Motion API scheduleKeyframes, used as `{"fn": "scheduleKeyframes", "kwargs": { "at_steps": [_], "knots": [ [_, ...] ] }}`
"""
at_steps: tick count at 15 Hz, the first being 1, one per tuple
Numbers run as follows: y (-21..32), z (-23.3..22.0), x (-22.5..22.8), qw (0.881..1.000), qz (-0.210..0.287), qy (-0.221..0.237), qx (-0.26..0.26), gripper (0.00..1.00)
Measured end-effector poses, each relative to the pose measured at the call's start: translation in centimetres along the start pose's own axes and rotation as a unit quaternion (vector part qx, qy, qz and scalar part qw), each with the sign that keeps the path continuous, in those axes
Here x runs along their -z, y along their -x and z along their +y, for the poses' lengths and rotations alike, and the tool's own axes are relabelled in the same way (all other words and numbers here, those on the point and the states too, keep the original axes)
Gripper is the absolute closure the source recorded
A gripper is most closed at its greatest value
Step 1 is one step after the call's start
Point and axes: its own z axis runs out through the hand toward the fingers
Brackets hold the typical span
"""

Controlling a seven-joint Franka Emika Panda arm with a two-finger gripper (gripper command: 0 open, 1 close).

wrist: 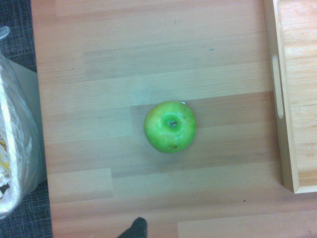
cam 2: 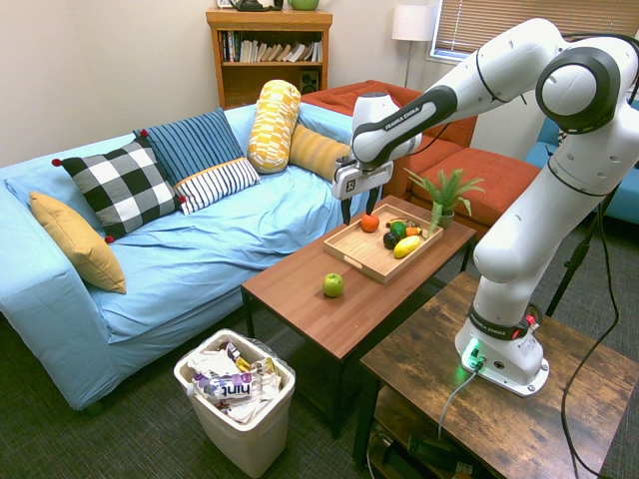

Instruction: Put the apple in the tray

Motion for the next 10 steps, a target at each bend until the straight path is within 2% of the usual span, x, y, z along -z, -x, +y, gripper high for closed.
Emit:
{"fn": "scheduleKeyframes", "kwargs": {
  "at_steps": [5, 10],
  "knots": [
    [0.0, -1.0, -1.7, 1.000, -0.004, 0.012, -0.003, 0.00],
    [-0.2, -3.9, -8.1, 0.999, -0.015, 0.037, -0.018, 0.00]
  ]
}}
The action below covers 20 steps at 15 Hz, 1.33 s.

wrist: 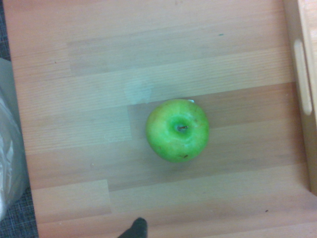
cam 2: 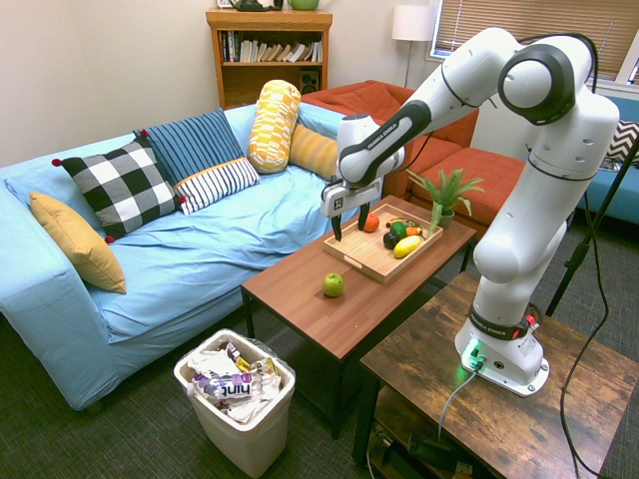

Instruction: Put the apple in the tray

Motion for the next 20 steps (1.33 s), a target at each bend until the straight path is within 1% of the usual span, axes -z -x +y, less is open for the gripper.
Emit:
{"fn": "scheduleKeyframes", "kwargs": {
  "at_steps": [5, 8, 12, 14, 20],
  "knots": [
    [-0.1, -3.0, -7.1, 1.000, -0.011, 0.024, -0.013, 0.00],
    [-0.6, -3.9, -10.2, 0.999, -0.019, 0.041, -0.018, 0.00],
    [-1.7, -4.7, -13.6, 0.998, -0.024, 0.055, -0.025, 0.00],
    [-2.1, -5.2, -15.2, 0.997, -0.035, 0.060, -0.030, 0.00],
    [-2.3, -6.5, -18.6, 0.995, -0.050, 0.078, -0.022, 0.00]
  ]
}}
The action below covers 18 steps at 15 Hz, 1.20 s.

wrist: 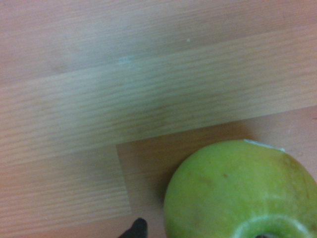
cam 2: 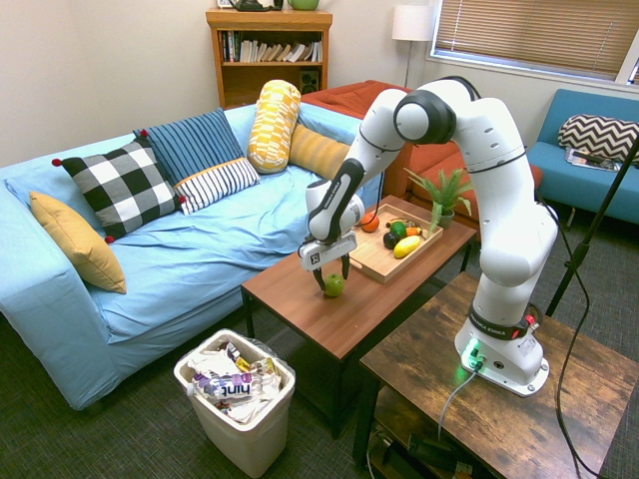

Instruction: Put the apple in the tray

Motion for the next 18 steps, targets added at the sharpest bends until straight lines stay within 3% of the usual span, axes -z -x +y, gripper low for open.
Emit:
{"fn": "scheduleKeyframes", "kwargs": {
  "at_steps": [1, 2, 14, 18],
  "knots": [
    [-0.1, -0.3, -0.4, 1.000, -0.001, 0.003, 0.000, 0.00],
    [-0.1, -0.4, -0.7, 1.000, -0.002, 0.006, 0.001, 1.00],
    [-0.7, -0.8, -1.2, 1.000, -0.014, 0.005, -0.002, 1.00],
    [-3.6, -0.1, 3.8, 0.999, 0.003, -0.031, -0.021, 1.00]
  ]
}}
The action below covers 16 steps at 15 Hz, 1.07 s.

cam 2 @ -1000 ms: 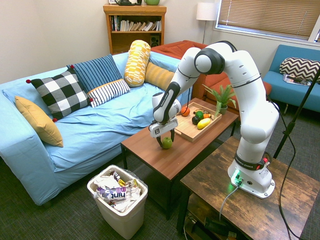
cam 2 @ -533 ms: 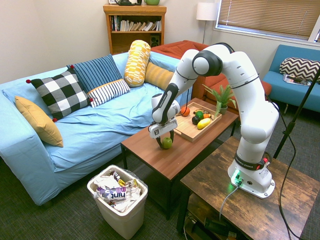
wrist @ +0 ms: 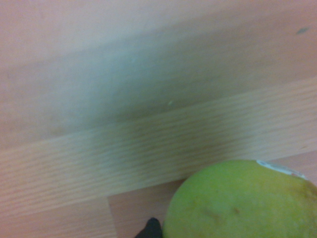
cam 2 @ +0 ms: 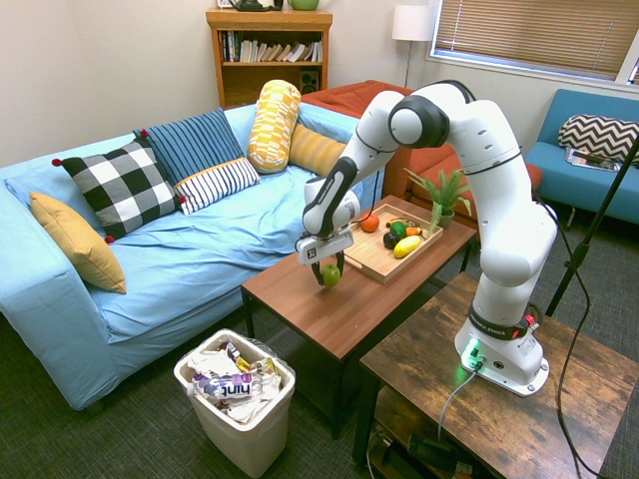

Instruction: Put the apple in the tray

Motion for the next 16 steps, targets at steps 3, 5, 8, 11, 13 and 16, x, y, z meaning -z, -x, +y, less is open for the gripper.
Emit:
{"fn": "scheduleKeyframes", "kwargs": {
  "at_steps": [3, 5, 8, 11, 13, 16],
  "knots": [
    [-4.2, 2.0, 4.6, 0.999, 0.012, -0.020, -0.032, 1.00],
    [-7.7, 3.9, 6.3, 0.998, 0.017, -0.027, -0.061, 1.00],
    [-12.1, 6.9, 6.9, 0.994, 0.024, -0.032, -0.104, 1.00],
    [-15.8, 9.8, 5.8, 0.990, 0.025, -0.024, -0.139, 1.00],
    [-17.7, 11.1, 3.9, 0.988, 0.019, -0.014, -0.155, 1.00],
    [-19.8, 11.7, 1.0, 0.986, 0.009, -0.007, -0.166, 1.00]
  ]
}}
